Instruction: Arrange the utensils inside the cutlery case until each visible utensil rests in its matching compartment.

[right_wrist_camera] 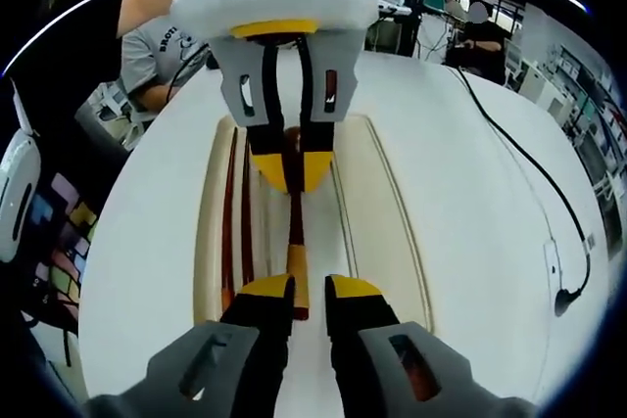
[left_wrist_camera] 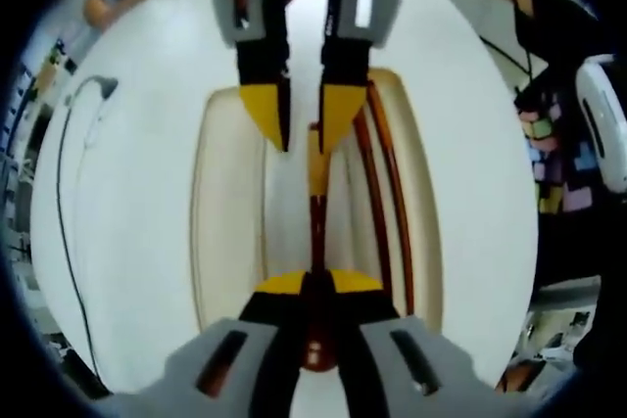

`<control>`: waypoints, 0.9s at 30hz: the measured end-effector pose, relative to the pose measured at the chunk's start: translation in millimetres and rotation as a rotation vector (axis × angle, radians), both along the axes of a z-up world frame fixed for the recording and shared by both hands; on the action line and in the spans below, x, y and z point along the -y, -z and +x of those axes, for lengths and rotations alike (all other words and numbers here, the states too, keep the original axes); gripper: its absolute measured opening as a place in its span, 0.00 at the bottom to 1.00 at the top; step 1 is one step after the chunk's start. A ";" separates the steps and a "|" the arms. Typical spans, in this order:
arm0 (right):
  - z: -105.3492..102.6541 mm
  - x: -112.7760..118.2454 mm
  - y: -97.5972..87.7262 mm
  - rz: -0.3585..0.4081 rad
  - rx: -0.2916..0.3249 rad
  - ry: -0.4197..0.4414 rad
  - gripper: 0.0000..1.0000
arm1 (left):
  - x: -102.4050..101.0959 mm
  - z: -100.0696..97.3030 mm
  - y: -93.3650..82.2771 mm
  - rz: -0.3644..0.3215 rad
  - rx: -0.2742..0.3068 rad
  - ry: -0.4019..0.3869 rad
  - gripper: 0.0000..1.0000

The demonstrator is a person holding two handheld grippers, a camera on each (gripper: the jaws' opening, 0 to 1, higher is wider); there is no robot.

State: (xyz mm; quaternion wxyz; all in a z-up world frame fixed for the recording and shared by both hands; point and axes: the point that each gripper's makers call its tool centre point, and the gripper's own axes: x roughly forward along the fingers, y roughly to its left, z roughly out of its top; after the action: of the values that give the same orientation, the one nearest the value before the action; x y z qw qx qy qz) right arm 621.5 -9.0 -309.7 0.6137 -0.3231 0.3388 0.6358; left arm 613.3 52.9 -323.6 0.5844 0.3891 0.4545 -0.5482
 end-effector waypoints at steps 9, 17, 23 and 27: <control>-1.0 5.1 9.5 -0.039 -0.015 -0.001 0.14 | 7.6 1.9 -1.2 -0.017 0.019 -0.004 0.06; 2.2 7.2 15.0 -0.049 -0.010 -0.011 0.10 | 8.1 5.3 -4.0 -0.032 0.034 -0.017 0.06; 0.6 6.9 16.0 -0.057 0.018 0.002 0.09 | 7.5 7.3 -2.5 -0.021 0.053 -0.013 0.06; 2.3 5.7 12.3 -0.028 0.021 0.021 0.09 | 4.4 8.6 -8.5 -0.017 0.064 -0.015 0.06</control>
State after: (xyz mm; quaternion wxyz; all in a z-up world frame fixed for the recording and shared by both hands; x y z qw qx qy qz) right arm 623.9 -14.6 -322.0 0.6194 -0.3347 0.3445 0.6210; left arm 621.9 48.5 -315.1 0.6058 0.3983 0.4338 -0.5349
